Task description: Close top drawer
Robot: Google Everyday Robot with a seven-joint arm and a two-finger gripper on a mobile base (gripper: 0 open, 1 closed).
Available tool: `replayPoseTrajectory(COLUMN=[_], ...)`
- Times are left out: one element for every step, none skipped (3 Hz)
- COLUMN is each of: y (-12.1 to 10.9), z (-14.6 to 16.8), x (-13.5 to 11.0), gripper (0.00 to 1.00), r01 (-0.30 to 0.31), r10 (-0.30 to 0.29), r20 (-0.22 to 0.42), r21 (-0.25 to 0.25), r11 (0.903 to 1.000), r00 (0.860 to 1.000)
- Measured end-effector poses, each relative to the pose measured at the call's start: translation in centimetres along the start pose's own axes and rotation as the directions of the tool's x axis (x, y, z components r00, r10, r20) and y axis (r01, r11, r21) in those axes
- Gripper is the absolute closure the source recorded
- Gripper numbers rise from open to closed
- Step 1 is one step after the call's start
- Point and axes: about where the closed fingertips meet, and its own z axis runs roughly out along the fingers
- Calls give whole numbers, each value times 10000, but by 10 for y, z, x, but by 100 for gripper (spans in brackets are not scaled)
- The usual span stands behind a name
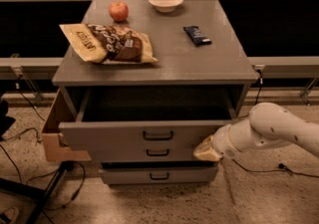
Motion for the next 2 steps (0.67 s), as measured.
replayPoseTrajectory(y=[1, -31], z=[0, 2], x=[0, -6], gripper=[100, 100], r01=[12, 184], r10=[-12, -187], r20=[9, 167], r21=[5, 156], r11=[10000, 9997], r00=[10000, 9997])
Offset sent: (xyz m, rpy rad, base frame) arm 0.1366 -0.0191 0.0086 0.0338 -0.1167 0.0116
